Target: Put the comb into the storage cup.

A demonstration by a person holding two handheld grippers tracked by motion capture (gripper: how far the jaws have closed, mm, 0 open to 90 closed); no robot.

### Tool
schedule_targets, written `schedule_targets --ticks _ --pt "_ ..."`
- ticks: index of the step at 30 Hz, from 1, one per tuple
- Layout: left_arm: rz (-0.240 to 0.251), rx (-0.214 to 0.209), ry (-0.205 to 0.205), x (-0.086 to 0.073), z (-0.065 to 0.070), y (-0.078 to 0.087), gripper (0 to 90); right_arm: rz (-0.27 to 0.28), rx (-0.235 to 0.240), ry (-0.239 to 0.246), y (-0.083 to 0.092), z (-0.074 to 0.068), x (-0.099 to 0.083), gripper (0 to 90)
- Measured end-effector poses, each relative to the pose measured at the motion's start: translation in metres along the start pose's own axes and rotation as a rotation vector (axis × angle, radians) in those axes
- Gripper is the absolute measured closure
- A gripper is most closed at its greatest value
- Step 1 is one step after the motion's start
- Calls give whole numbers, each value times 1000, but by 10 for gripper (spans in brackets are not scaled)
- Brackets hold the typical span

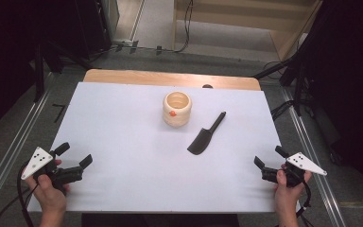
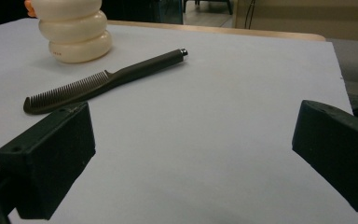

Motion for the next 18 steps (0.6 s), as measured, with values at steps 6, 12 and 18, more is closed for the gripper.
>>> schedule_targets --ticks 6,12,18 --pt "4 -3 6 0 0 2 0 -12 -34 15 1 1 2 0" --pt "2 -3 0 0 1 2 0 -41 15 10 -2 -7 11 18" --pt "-1 -11 -1 -1 1 2 0 -76 26 36 -8 -14 31 144"
Point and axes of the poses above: each handheld gripper's, and its own axes: y roughly backward along the jaws, x roughly out of its top, z roughly to its right, the point moved 10 cm from there along -y, roughly forward along the jaws, and after that the axes turned 9 degrees about y, right-handed, at the moved point
